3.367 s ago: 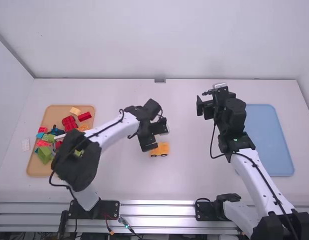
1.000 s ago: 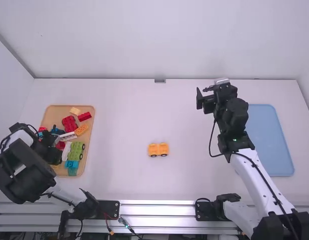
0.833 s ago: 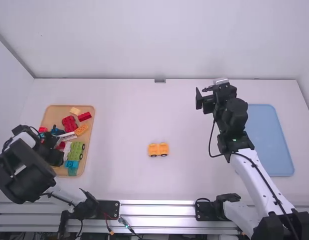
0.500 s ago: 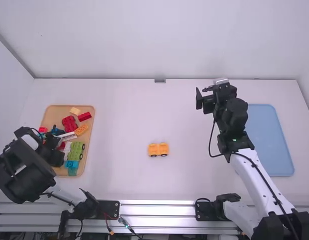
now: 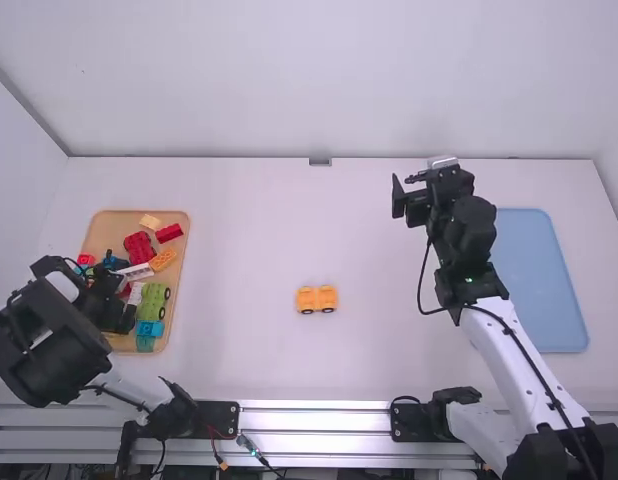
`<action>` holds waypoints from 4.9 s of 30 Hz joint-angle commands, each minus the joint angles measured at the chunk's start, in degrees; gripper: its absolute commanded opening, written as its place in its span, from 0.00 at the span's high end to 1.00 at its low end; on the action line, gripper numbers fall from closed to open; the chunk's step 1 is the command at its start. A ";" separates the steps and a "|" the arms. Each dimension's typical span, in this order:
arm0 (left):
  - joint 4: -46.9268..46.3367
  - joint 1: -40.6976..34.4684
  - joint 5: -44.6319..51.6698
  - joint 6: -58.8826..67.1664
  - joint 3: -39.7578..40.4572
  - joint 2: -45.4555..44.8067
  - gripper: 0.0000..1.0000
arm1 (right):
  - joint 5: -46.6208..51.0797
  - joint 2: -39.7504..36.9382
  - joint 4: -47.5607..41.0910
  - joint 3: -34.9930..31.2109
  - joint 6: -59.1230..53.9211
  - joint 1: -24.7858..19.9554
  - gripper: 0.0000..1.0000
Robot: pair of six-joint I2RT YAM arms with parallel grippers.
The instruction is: Assemble lego blocks to make yellow taxi
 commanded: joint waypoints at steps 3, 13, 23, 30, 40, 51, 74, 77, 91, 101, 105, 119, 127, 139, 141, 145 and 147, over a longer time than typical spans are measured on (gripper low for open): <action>0.15 0.09 1.73 0.74 -0.72 0.79 0.01 | 0.04 0.44 0.15 2.45 0.13 0.07 0.01; 0.13 0.07 -8.81 -5.99 0.37 0.74 0.01 | 0.04 0.44 1.11 2.45 0.17 0.07 0.01; -19.06 0.33 -6.95 -12.85 10.10 0.72 0.01 | 0.02 0.44 1.68 2.45 0.13 1.25 0.01; -19.12 -0.59 -1.38 -4.26 7.34 0.72 0.01 | 0.04 0.44 0.83 2.45 0.11 1.25 0.01; -15.80 -0.42 -1.14 -3.28 7.19 0.70 0.01 | 0.04 0.44 0.44 2.45 0.13 1.25 0.01; -13.73 -0.07 4.28 -4.37 6.49 0.72 0.01 | 0.07 0.44 -0.09 2.45 0.15 1.25 0.01; -13.27 -0.37 0.68 -32.59 6.95 0.87 0.01 | 0.07 0.44 -0.68 2.45 -0.07 1.25 0.01; -10.73 -0.37 0.81 -33.64 5.01 0.87 0.03 | 0.04 0.44 -0.70 2.45 -0.07 1.25 0.01; -3.41 0.11 0.66 -20.48 -0.11 0.87 0.15 | 0.22 0.44 -0.68 2.45 -0.09 1.25 0.01; -3.43 0.13 1.40 -4.96 -0.11 0.87 0.13 | 0.22 0.44 -0.66 2.45 -0.07 1.25 0.01; -3.02 0.68 1.84 -0.13 -0.11 0.87 0.18 | 0.22 0.44 -0.66 2.45 -0.07 1.25 0.01; -3.19 3.28 1.62 4.55 -0.11 5.25 0.34 | 0.22 0.44 -0.44 2.45 -0.04 1.25 0.01; -1.64 3.13 -4.61 7.23 0.00 5.70 0.29 | 0.02 0.44 0.85 2.45 0.37 1.29 0.01; -2.38 3.13 -2.71 15.34 0.07 5.70 0.41 | 0.02 0.44 1.29 2.45 0.39 1.31 0.01; -2.49 3.06 -2.89 15.30 0.07 5.70 0.54 | 0.02 0.44 1.51 2.45 0.37 1.31 0.01; -2.49 3.15 -2.89 14.67 0.07 5.70 0.57 | 0.04 0.44 1.75 2.45 0.39 1.36 0.01; -2.62 3.02 -2.93 14.64 0.07 5.70 0.58 | 0.02 0.44 1.75 2.45 0.37 1.29 0.01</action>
